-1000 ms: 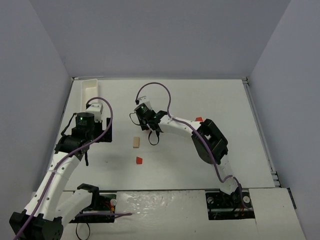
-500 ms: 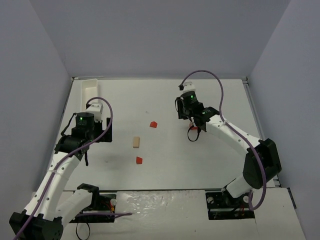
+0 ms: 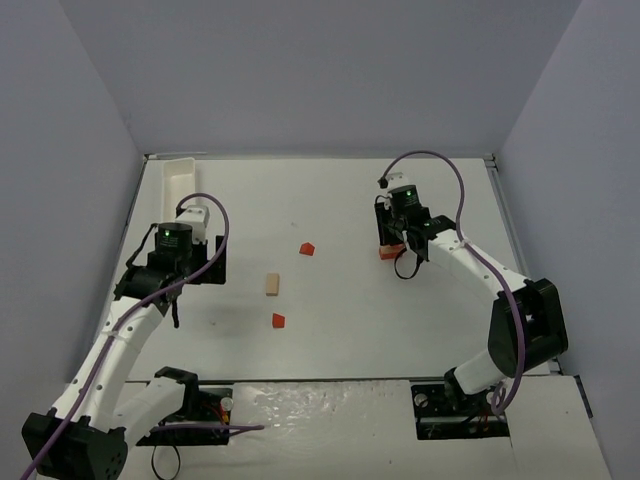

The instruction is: Build the wood block tower

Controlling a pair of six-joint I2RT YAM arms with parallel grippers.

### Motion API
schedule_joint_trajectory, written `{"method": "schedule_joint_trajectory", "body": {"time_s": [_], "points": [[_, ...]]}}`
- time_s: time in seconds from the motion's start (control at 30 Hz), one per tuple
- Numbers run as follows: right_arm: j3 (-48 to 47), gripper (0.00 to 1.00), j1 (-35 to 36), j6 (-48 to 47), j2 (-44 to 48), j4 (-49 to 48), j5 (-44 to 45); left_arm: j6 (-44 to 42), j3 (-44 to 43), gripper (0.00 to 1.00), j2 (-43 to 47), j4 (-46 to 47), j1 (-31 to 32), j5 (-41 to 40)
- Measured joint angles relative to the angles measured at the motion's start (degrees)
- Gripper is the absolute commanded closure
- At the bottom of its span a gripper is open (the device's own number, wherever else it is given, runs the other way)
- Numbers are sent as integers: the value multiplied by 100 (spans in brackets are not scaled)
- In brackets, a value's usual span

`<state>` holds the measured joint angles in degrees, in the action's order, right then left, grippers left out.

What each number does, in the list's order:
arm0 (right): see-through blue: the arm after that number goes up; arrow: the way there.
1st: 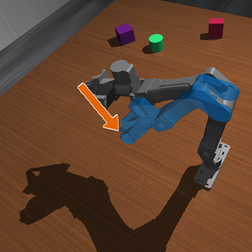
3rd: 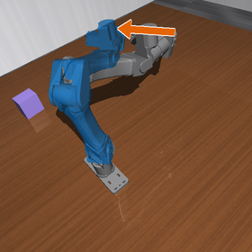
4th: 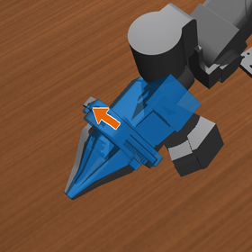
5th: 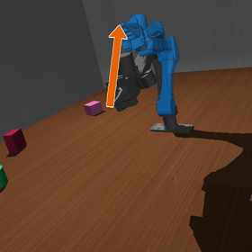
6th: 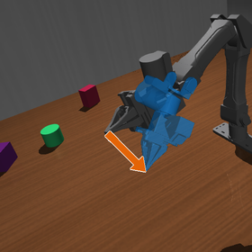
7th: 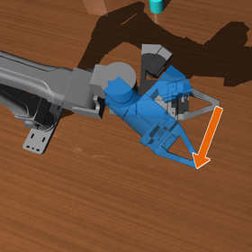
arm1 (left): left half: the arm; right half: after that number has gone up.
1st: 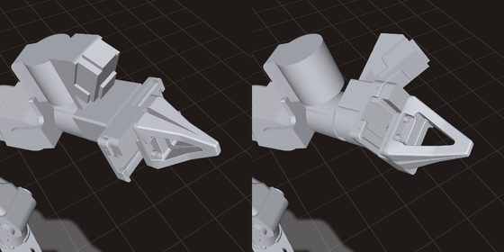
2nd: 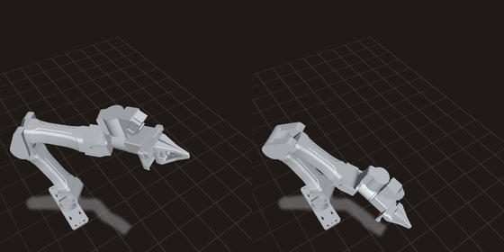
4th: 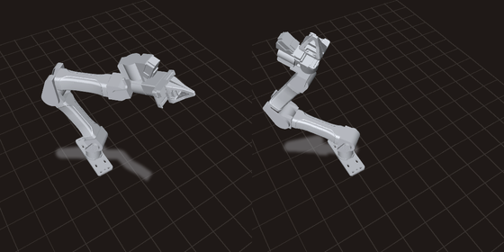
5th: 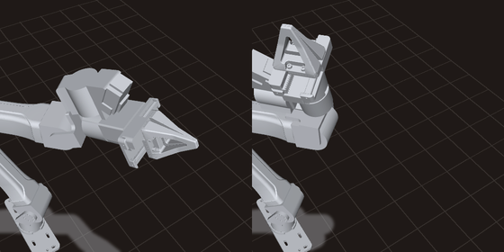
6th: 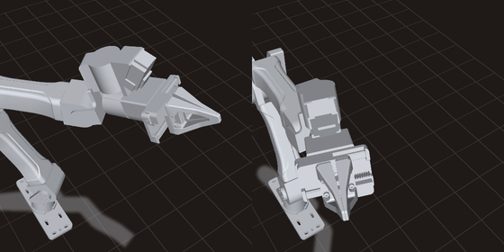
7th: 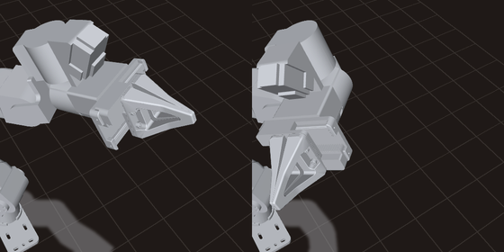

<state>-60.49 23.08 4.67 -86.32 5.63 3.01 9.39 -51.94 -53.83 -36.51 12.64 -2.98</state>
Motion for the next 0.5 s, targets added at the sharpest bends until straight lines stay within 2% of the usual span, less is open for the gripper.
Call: {"method": "schedule_joint_trajectory", "body": {"time_s": [0.5], "points": [[0, 100, -100, -119, -170, -24, -116, 0, 0, 5, -95, 1, 0, 0]]}}
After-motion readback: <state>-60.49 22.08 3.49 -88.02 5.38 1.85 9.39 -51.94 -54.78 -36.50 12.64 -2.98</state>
